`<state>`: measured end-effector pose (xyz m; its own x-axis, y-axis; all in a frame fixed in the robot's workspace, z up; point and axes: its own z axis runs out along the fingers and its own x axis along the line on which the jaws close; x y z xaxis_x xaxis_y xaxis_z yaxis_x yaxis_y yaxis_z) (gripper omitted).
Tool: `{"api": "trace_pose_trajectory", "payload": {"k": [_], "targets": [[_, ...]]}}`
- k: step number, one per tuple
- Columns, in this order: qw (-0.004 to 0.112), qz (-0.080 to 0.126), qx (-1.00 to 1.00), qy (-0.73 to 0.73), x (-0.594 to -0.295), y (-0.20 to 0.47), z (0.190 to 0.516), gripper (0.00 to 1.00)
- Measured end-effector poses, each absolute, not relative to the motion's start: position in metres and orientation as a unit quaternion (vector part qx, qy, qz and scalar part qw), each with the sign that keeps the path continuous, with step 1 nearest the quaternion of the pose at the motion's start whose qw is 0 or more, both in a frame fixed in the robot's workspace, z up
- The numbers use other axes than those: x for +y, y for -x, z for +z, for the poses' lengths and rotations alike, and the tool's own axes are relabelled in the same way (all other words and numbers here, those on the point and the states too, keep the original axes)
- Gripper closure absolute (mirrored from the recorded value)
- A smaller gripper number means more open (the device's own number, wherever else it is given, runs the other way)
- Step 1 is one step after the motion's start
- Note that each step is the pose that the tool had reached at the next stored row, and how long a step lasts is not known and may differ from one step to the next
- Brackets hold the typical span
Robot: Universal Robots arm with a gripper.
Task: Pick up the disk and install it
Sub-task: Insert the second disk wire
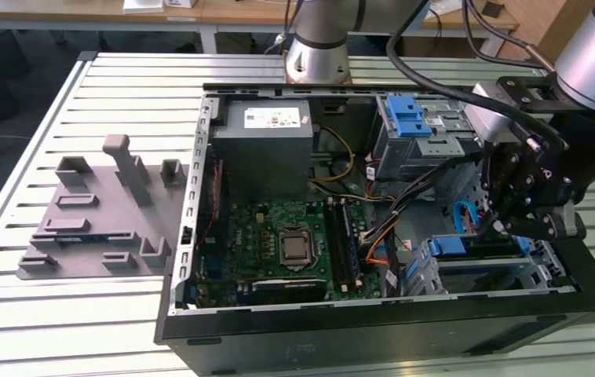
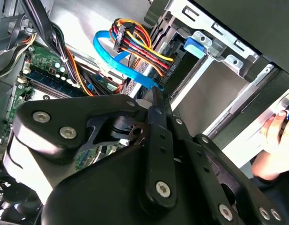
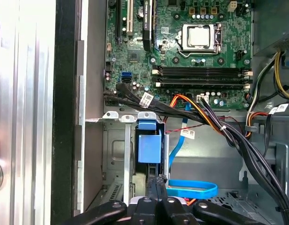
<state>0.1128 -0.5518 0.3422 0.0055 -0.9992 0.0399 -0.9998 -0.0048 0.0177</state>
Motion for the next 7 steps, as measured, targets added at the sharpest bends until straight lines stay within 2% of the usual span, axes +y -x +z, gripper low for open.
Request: {"api": "trace_pose_trajectory", "payload": {"k": [7], "targets": [[0.020, 0.008, -0.705, -0.709, -0.5518, -0.1128, 0.3437, 0.89]]}}
